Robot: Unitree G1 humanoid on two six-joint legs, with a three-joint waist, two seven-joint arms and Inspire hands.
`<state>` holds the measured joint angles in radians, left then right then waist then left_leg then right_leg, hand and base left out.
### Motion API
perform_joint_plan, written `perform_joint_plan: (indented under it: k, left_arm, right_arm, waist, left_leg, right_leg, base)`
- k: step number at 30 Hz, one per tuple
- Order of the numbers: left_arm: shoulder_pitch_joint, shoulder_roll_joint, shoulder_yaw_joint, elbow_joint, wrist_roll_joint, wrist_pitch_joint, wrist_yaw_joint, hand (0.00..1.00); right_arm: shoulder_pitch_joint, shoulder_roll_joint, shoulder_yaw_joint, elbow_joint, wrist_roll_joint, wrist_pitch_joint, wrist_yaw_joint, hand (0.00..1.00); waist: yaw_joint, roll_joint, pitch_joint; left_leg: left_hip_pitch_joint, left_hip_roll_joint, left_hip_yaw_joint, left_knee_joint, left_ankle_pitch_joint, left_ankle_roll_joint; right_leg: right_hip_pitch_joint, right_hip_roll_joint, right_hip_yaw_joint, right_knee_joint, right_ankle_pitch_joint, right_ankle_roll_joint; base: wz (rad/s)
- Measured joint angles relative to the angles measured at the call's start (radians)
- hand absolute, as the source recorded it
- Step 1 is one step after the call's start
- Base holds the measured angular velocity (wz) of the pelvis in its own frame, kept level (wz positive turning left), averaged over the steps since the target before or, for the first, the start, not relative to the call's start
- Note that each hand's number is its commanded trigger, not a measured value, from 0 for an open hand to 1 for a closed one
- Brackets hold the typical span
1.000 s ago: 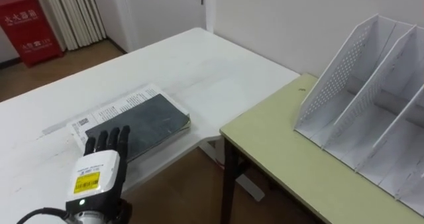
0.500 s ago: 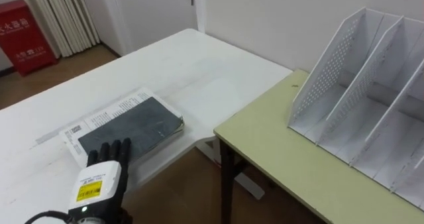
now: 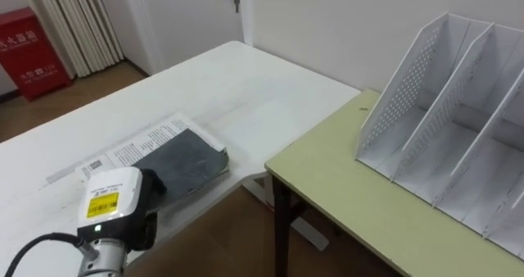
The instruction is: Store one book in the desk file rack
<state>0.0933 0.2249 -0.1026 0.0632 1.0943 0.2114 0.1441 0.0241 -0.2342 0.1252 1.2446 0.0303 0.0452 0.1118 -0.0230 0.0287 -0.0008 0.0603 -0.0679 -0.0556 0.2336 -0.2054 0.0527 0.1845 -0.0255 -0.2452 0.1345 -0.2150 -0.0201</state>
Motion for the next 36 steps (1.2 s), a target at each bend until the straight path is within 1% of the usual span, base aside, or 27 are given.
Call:
perform_joint_plan:
  k: [11, 19, 21, 24, 27, 28, 32, 34, 35, 36]
  left_arm:
    - [-0.001, 0.0, -0.007, -0.004, 0.01, 0.001, -0.001, 1.0]
    - [0.001, -0.001, -0.008, -0.009, 0.008, 0.0, 0.0, 1.0]
    - [0.0, -0.001, -0.007, -0.009, 0.0, -0.003, 0.001, 1.0]
    - [-0.001, 0.006, 0.002, -0.006, -0.031, -0.023, 0.003, 1.0]
    - [-0.001, 0.013, 0.007, -0.012, -0.077, -0.036, 0.002, 1.0]
    - [-0.001, 0.012, 0.014, -0.013, -0.11, -0.042, 0.002, 1.0]
    - [-0.001, 0.012, 0.046, -0.038, -0.229, -0.073, -0.004, 1.0]
    - [-0.001, 0.009, 0.052, -0.061, -0.312, -0.102, -0.007, 1.0]
    - [-0.001, 0.009, 0.053, -0.088, -0.372, -0.112, -0.013, 1.0]
    - [-0.001, 0.009, 0.055, -0.1, -0.408, -0.12, -0.013, 1.0]
  right_arm:
    - [0.003, 0.0, 0.005, 0.0, -0.002, 0.013, -0.009, 0.0]
    - [0.007, 0.0, 0.006, -0.004, -0.001, 0.02, -0.013, 0.0]
    - [0.007, -0.001, 0.005, -0.004, -0.001, 0.018, -0.013, 0.0]
    - [0.007, -0.002, 0.009, -0.005, 0.0, 0.008, -0.013, 0.0]
    - [0.006, -0.002, 0.009, -0.007, 0.001, 0.005, -0.011, 0.0]
    - [0.006, -0.002, 0.013, -0.007, 0.006, -0.001, -0.01, 0.0]
    - [0.007, -0.002, 0.029, -0.05, 0.0, -0.004, 0.001, 0.0]
    - [0.008, 0.01, 0.031, -0.084, -0.009, -0.028, 0.005, 0.0]
    - [0.008, 0.015, 0.031, -0.109, -0.024, -0.035, 0.015, 0.0]
    - [0.008, 0.017, 0.031, -0.127, -0.033, -0.036, 0.02, 0.0]
  waist:
    - [0.0, -0.003, -0.0031]
    - [0.001, -0.009, -0.0069]
    - [0.001, -0.009, -0.007]
    - [0.002, -0.009, -0.0069]
    - [0.002, -0.009, -0.0069]
    - [0.006, -0.009, -0.0069]
    - [0.013, -0.012, -0.005]
    - [0.024, -0.018, -0.0011]
    - [0.027, -0.023, 0.0023]
    - [0.029, -0.026, 0.0042]
  left_leg:
    - [0.005, 0.0, 0.0, 0.004, 0.0, 0.0]
    - [0.005, 0.0, 0.002, 0.005, 0.0, 0.0]
    - [0.009, 0.0, 0.002, 0.005, 0.0, 0.0]
    - [0.006, 0.001, -0.002, 0.005, 0.0, 0.0]
    - [0.007, 0.001, 0.0, 0.005, 0.0, 0.0]
    - [0.007, 0.002, 0.001, 0.005, 0.0, 0.0]
    - [0.005, 0.003, 0.002, 0.005, 0.0, 0.0]
    - [0.004, 0.003, 0.003, 0.007, 0.0, 0.0]
    - [0.002, 0.003, 0.003, 0.008, 0.0, 0.0]
    - [0.002, 0.003, 0.003, 0.008, 0.0, 0.0]
  right_leg:
    - [0.007, -0.004, 0.002, 0.0, -0.002, 0.0]
    - [0.007, -0.003, 0.001, 0.001, -0.002, 0.0]
    - [0.007, -0.002, 0.001, 0.001, -0.002, 0.0]
    - [0.008, -0.001, -0.002, 0.001, -0.002, 0.0]
    - [0.007, -0.005, -0.005, 0.0, -0.002, 0.0]
    - [0.007, -0.004, -0.005, 0.0, -0.002, 0.0]
    - [0.004, -0.005, -0.004, 0.001, -0.002, 0.0]
    - [0.003, -0.005, -0.004, 0.001, -0.002, 0.0]
    - [0.001, -0.004, -0.003, 0.001, -0.002, 0.0]
    - [0.001, -0.004, -0.003, 0.001, -0.002, 0.0]
  base:
    - [0.0]
    - [0.0]
    - [0.0]
    - [0.0]
    - [0.01]
    - [0.0]
    - [0.0]
    - [0.0]
    - [0.0]
    - [0.0]
